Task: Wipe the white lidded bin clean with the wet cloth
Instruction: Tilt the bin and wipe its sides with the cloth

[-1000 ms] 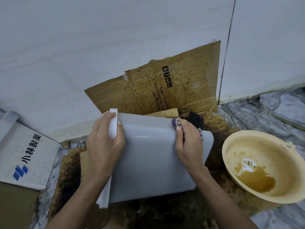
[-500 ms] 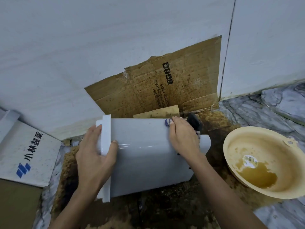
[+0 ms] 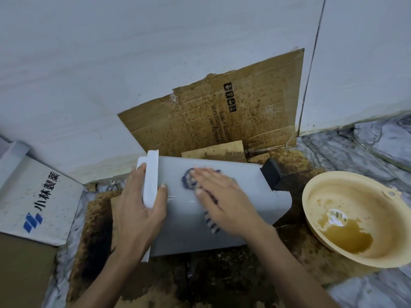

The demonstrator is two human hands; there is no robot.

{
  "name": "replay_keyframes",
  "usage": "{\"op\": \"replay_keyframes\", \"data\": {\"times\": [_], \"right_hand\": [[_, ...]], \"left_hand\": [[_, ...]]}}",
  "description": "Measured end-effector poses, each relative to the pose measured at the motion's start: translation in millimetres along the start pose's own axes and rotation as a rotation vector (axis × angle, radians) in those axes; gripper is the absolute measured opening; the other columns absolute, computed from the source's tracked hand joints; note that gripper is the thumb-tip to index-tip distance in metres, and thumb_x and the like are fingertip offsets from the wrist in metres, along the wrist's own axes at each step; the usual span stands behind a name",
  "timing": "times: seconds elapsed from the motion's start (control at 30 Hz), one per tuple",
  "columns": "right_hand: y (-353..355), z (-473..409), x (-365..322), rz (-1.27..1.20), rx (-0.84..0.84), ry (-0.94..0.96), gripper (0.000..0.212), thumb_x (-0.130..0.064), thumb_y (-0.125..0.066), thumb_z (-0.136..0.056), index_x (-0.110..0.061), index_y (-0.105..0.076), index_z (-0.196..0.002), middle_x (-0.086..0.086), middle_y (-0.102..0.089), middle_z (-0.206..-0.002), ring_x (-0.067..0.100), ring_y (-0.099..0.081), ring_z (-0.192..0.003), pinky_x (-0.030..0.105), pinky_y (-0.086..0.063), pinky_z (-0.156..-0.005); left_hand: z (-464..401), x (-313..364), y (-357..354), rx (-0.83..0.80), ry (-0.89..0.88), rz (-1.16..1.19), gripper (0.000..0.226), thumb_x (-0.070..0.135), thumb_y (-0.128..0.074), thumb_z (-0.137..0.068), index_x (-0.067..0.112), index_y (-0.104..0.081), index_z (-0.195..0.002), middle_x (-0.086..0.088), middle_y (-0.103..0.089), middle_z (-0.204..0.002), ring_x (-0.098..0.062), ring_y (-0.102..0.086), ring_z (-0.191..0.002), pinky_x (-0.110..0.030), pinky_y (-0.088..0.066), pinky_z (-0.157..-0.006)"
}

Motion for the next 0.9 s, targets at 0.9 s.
{"op": "replay_keyframes", "data": {"times": [0.9], "right_hand": [[-5.3, -56.0, 16.6, 0.046, -0.027, -0.159, 0.047, -0.038, -0.022, -0.106, -0.032, -0.035, -0.151, -0.011, -0.031, -0.159, 0.012, -0.019, -0.15, 0.038, -0.011, -0.122]], "left_hand": [[7.9, -2.0, 0.5, 0.04, 0.024, -0.054, 0.069, 0.043, -0.05, -0.093, 0.011, -0.046, -0.154, -0.012, -0.047, -0.158, -0.031, -0.04, -0.147, -0.05, -0.032, -0.117]]}}
Point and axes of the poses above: each hand's wrist, its own z-axis away from the middle knuckle, its own y-axis out of the back of the hand, x = y × z, the point moved 8 cm from there along -z, towards the middle knuckle
